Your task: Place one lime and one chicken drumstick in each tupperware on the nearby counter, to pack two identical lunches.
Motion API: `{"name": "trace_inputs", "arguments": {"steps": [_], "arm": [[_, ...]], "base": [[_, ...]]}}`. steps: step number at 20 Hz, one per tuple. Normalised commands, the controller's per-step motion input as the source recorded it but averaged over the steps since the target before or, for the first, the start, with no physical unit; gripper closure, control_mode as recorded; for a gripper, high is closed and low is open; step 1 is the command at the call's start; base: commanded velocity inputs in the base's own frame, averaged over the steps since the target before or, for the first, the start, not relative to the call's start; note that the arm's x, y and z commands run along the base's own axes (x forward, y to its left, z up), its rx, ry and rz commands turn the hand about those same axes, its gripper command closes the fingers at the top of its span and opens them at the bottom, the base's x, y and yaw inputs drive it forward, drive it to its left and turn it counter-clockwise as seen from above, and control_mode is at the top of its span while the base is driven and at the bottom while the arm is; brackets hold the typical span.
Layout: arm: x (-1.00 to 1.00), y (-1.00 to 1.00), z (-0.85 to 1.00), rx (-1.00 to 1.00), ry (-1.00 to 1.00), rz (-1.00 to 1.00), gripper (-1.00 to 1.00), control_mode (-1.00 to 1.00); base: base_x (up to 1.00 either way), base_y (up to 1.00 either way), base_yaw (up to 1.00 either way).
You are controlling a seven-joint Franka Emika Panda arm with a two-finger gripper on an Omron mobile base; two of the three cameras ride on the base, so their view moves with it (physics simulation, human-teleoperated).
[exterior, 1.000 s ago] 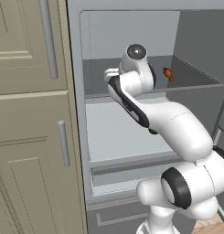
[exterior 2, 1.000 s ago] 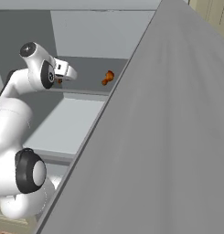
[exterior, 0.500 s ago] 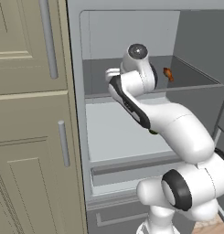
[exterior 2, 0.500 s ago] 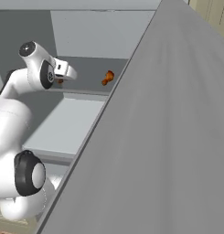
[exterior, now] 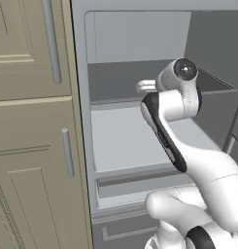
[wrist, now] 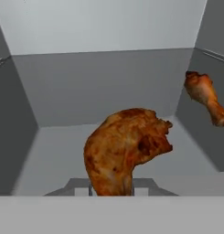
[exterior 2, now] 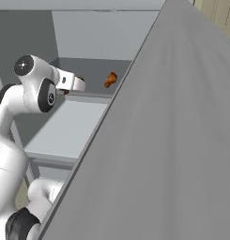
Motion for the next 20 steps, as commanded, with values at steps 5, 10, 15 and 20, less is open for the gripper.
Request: {"name": "trace_inputs", "arguments": {"steps": [5,10,15,20], "arm": [[-0.86,-0.29,0.2,0.0,-0.08,0.0,1.0,-1.0],[-0.63,-0.01,0.01,0.0,0.0,0.0,1.0,-1.0],[-0.33,0.0,0.0,0.0,0.0,0.01,1.0,1.0],[0.0,0.0,0.0,0.0,0.0,0.0,1.0,1.0]], "base": [[0.0,0.0,0.0],[0.0,0.0,0.0],[-0.32,0.0,0.02],[-1.0,0.0,0.06]]}}
